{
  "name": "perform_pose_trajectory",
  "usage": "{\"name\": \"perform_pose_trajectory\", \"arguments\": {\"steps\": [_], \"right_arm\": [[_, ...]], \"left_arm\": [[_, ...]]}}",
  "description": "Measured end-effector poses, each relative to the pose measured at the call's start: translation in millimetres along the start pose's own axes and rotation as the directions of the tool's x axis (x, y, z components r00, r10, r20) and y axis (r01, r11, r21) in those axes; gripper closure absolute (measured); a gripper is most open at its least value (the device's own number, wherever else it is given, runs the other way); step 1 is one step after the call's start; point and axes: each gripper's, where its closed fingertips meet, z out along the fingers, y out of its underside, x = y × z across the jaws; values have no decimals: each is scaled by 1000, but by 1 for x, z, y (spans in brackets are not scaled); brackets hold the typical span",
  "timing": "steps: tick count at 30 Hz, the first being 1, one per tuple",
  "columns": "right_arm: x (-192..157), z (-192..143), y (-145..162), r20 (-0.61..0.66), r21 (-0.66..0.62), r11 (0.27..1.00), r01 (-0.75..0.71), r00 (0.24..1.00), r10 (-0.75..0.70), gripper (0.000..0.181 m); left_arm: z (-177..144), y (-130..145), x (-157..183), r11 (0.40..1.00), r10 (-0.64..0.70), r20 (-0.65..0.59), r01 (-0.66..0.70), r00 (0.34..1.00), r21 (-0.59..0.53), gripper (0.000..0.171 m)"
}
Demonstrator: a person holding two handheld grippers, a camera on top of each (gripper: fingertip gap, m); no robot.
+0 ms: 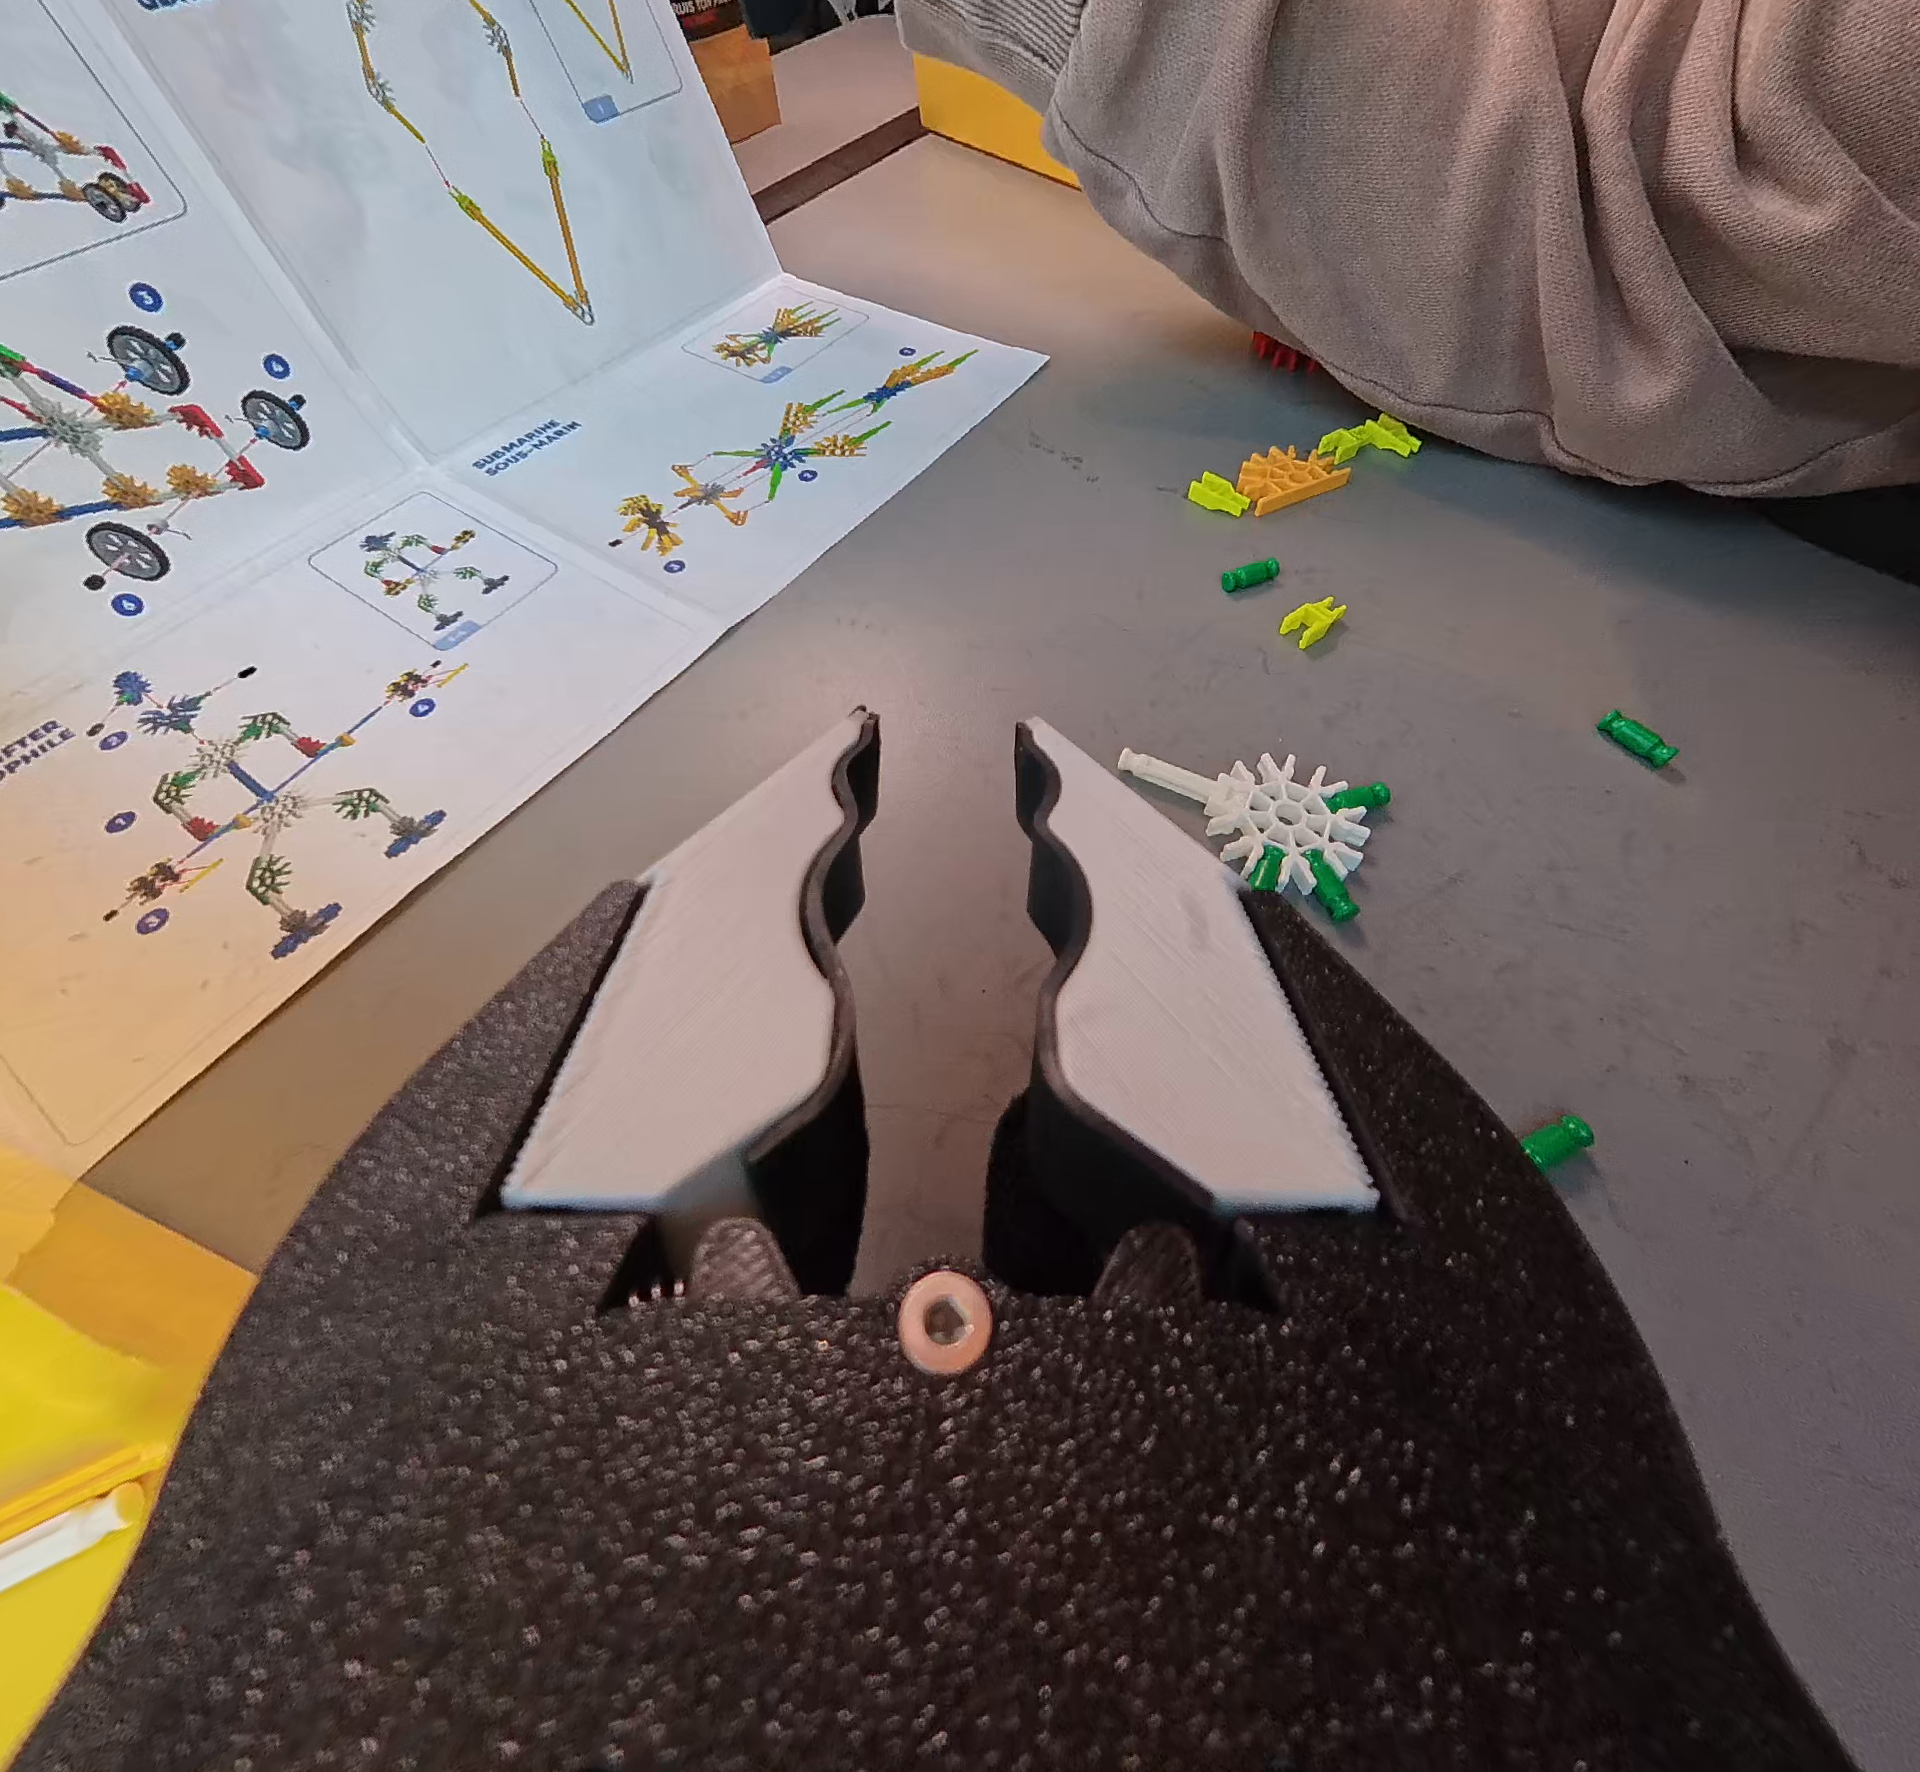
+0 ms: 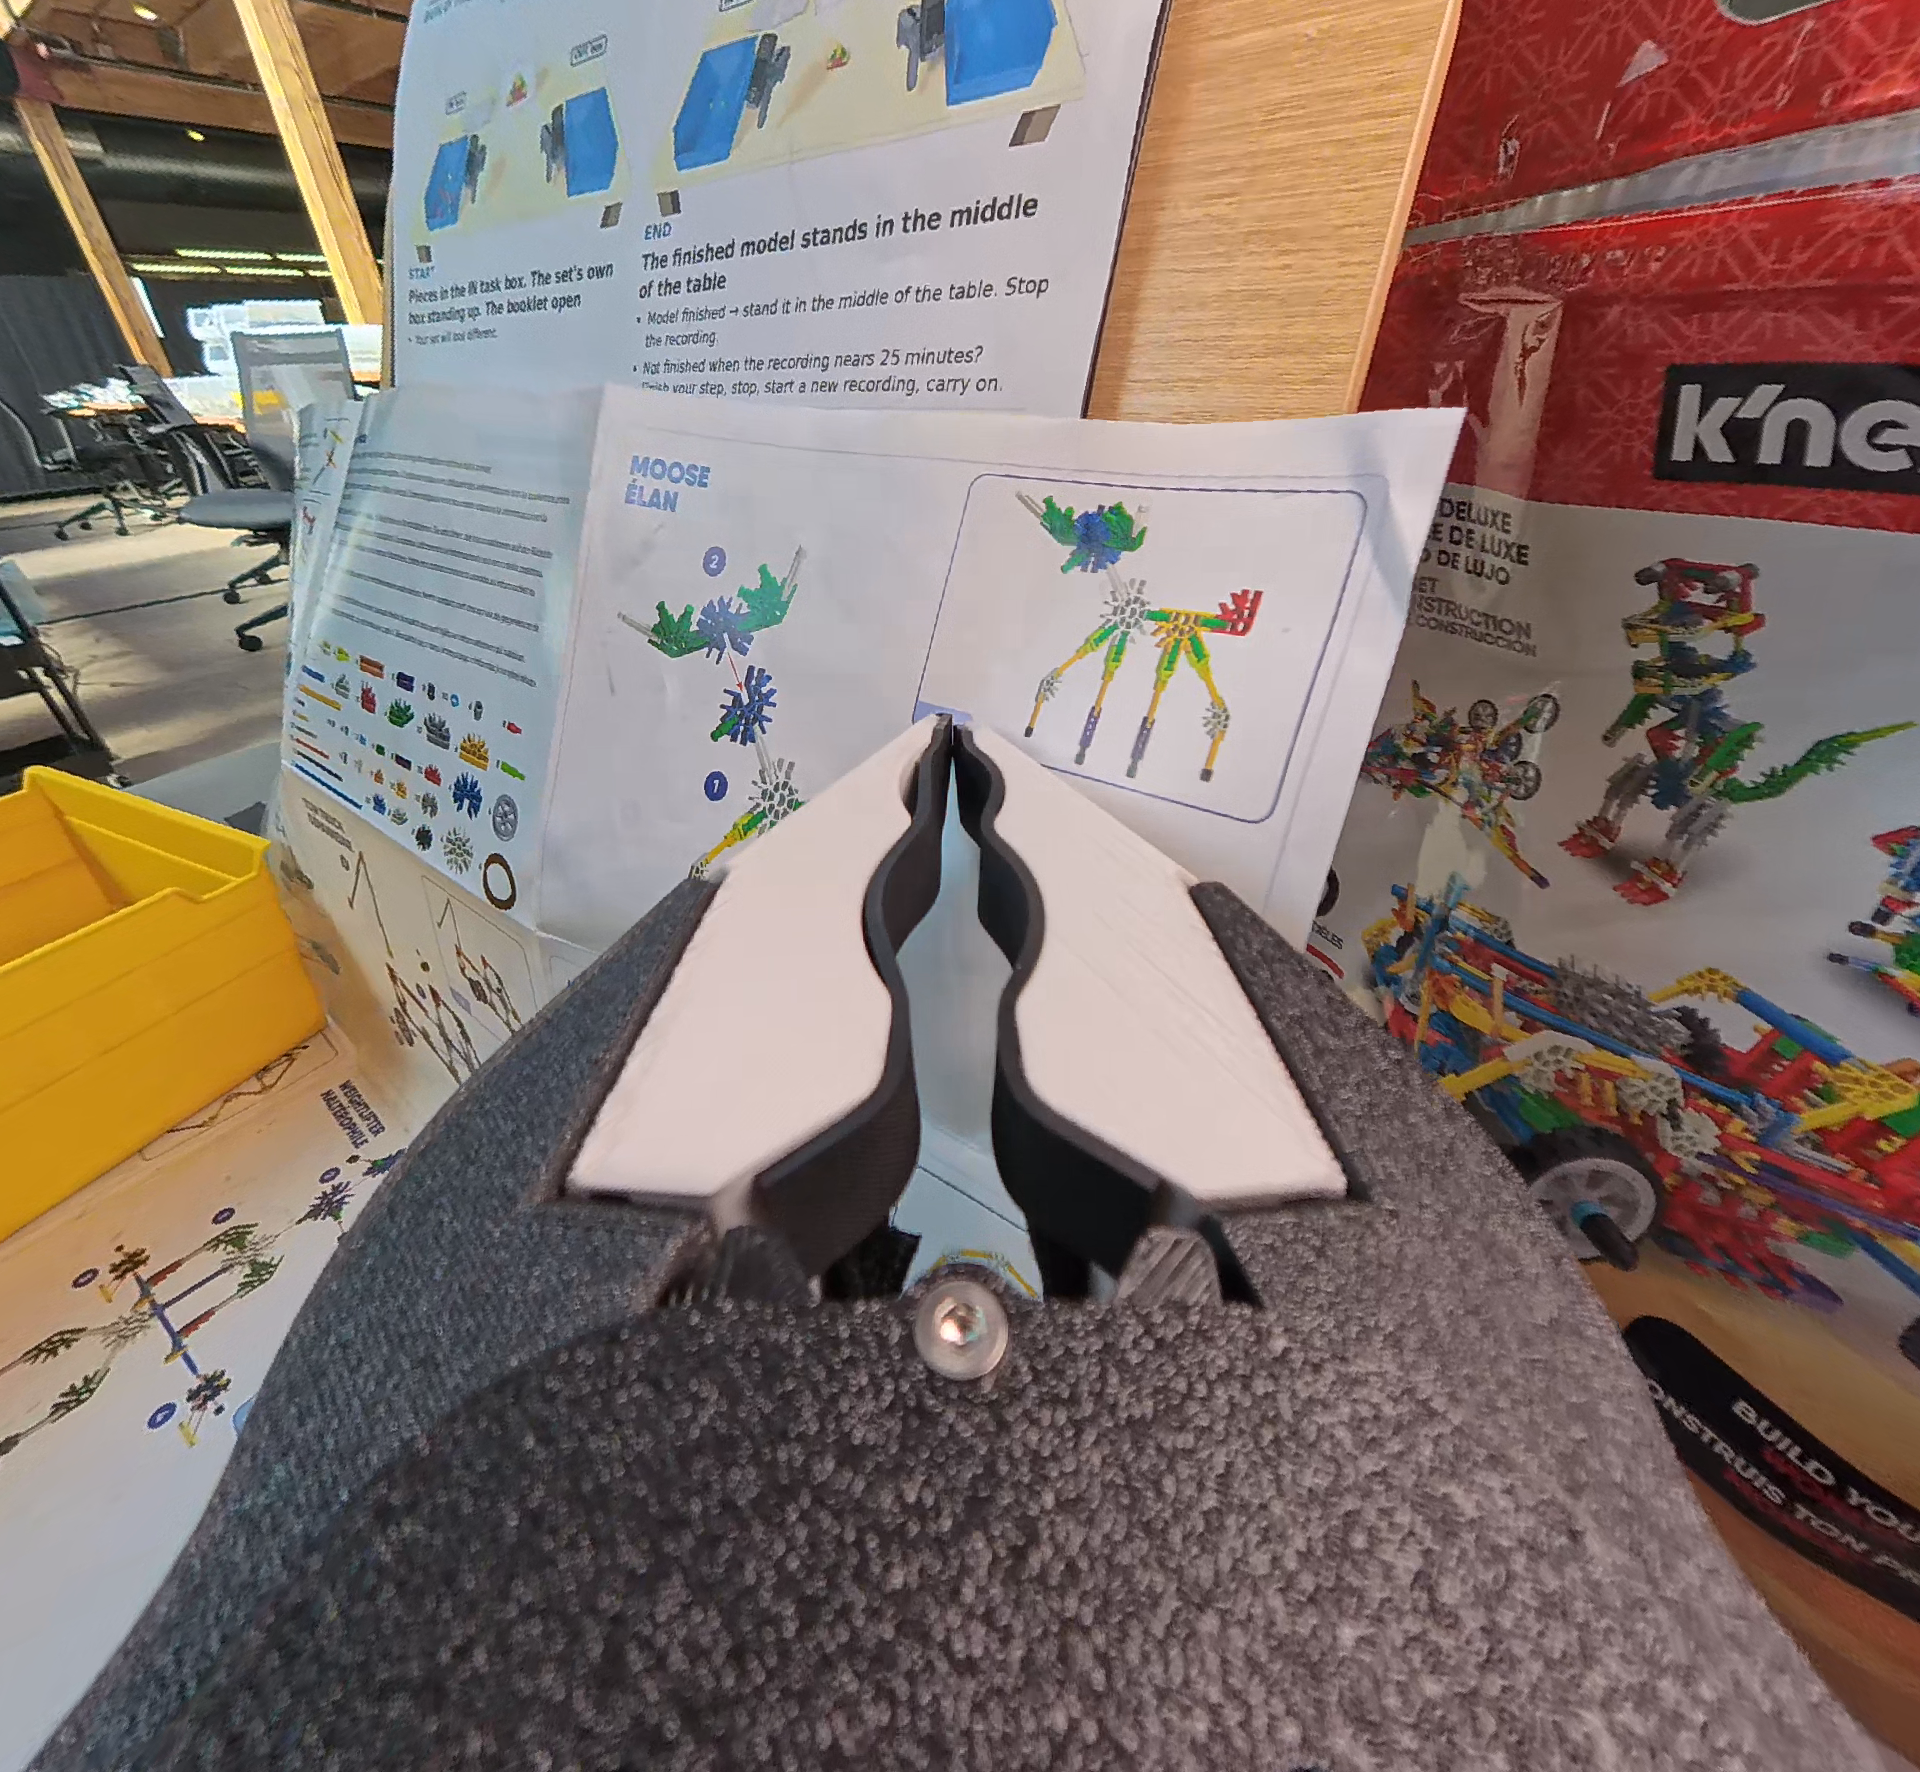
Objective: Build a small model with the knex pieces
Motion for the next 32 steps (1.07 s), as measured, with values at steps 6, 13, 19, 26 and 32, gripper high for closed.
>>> {"name": "perform_pose_trajectory", "arguments": {"steps": [6,13,19,26,32], "right_arm": [[-9,0,-3,42,16,1000,24,999,-25,181],[-18,2,-1,74,6,998,66,995,-66,181],[-20,2,0,88,-3,997,75,993,-74,181],[-27,4,5,119,-26,994,108,987,-104,181],[-34,7,12,134,-52,987,153,980,-145,181]], "left_arm": [[0,0,0,1000,-1,1,1,1000,2,146],[-1,-1,-1,1000,-3,3,3,1000,5,145],[-3,-3,-6,1000,-21,25,21,999,21,141],[-5,-6,-11,998,-48,40,46,998,45,139],[-6,-6,-11,998,-47,38,45,998,47,139]]}}
